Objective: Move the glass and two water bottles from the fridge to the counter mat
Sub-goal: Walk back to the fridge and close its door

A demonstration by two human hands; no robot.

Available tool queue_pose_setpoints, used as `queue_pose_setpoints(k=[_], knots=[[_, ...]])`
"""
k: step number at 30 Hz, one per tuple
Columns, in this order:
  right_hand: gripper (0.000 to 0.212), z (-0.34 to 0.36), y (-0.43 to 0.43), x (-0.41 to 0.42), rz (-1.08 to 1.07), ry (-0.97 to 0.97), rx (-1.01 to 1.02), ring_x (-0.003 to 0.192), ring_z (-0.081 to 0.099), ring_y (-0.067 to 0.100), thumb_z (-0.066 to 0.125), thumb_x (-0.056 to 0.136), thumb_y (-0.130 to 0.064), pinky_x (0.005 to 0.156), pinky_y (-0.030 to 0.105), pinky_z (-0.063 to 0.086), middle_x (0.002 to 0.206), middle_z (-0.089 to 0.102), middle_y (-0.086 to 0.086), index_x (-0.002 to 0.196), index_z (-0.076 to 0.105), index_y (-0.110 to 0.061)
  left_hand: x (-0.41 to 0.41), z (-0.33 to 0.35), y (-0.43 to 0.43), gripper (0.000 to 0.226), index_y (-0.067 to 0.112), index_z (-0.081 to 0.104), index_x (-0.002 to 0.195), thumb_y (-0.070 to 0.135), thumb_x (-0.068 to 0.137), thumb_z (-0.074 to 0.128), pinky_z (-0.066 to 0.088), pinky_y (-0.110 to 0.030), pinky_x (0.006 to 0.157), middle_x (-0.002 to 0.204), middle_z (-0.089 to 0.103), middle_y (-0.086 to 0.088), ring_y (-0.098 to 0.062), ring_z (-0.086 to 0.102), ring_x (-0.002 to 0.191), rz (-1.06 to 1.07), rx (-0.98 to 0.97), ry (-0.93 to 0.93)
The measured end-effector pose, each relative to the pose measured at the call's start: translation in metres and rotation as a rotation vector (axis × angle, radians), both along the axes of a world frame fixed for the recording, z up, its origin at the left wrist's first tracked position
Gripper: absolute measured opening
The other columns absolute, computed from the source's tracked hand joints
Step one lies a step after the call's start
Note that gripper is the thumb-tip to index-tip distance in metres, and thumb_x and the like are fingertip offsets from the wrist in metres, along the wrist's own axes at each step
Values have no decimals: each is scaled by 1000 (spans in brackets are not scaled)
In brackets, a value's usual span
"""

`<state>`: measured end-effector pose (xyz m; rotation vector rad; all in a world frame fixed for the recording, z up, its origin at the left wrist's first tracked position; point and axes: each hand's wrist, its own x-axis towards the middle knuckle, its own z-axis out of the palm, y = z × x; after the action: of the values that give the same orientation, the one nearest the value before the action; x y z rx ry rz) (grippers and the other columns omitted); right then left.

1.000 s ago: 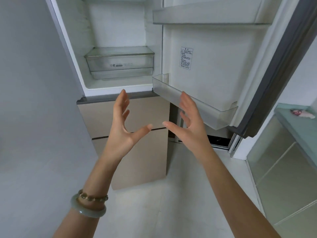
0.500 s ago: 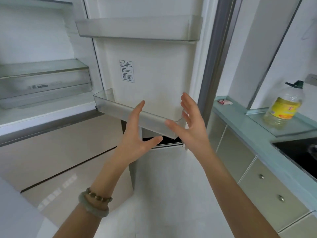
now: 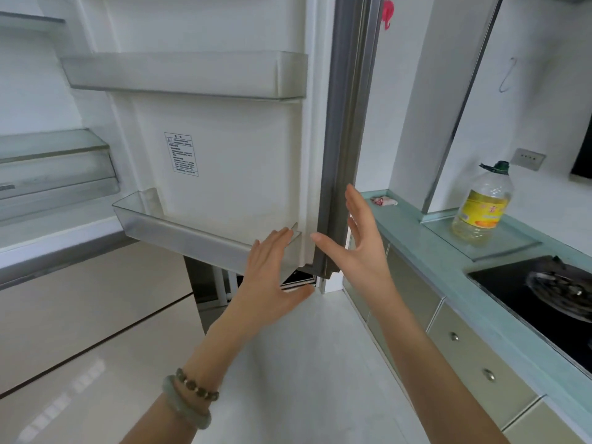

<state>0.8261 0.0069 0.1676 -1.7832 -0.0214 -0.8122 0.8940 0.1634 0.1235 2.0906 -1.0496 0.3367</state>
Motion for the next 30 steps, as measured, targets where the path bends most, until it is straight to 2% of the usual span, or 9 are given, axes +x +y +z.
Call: queue_pose_setpoints(k=[3,6,10,14,17,20,26,28,30], knots=[[86,-4,-12,1,2,9,-10,141,24,-7,77,80,-30,119,25,21,153,30,-22,149,26,-37,1,-6,-12,88,14,18,153,43,86,67,-13,-26,117,161,17,0,-14,7,150,98,60,-19],[87,-7,-19,4,14,10,-21,140,25,-9,77,81,-28,120,26,21,149,31,-27,150,25,-34,3,-9,-15,86,11,23,152,49,86,64,-8,-34,119,160,23,-4,-20,12,150,158,133,-79],[86,-10,-24,8,31,13,-31,140,26,-10,77,80,-30,119,23,23,148,31,-28,149,26,-36,0,-9,-13,77,3,43,143,47,83,61,9,-43,119,148,44,-12,-30,39,139,208,196,-198],[86,-13,-28,6,59,16,-33,138,26,-12,76,78,-36,116,18,23,141,29,-43,148,27,-39,-1,-9,-13,71,0,55,133,42,77,66,21,-47,113,135,58,-14,-33,55,124,246,213,-237],[86,-15,-31,5,92,22,-33,138,26,-12,75,76,-42,116,18,24,141,29,-43,146,26,-45,-3,-11,-8,67,3,55,134,38,79,70,21,-45,114,135,58,-11,-30,55,124,258,224,-246],[85,-16,-31,1,128,32,-25,140,25,-10,73,71,-54,114,17,23,148,30,-35,142,25,-55,-9,-10,2,65,6,51,137,42,84,59,18,-41,117,136,57,-8,-28,53,125,258,210,-212],[91,-11,-34,2,163,25,-2,140,19,-12,75,74,-45,112,18,20,156,20,-28,148,21,-46,-28,-3,30,62,5,52,136,41,86,48,7,-29,118,132,59,-6,-24,53,124,296,162,-144],[96,-5,-32,6,170,30,27,138,16,-14,75,75,-44,112,19,18,156,16,-30,150,14,-45,-34,-4,42,61,6,52,136,41,86,48,9,-34,119,133,58,-6,-23,52,126,317,163,-141],[97,1,-27,11,174,45,40,141,14,-9,74,80,-41,118,27,17,157,12,-27,152,9,-42,-39,-7,55,62,9,51,138,43,86,48,13,-40,119,137,55,-5,-23,46,132,347,162,-140]])
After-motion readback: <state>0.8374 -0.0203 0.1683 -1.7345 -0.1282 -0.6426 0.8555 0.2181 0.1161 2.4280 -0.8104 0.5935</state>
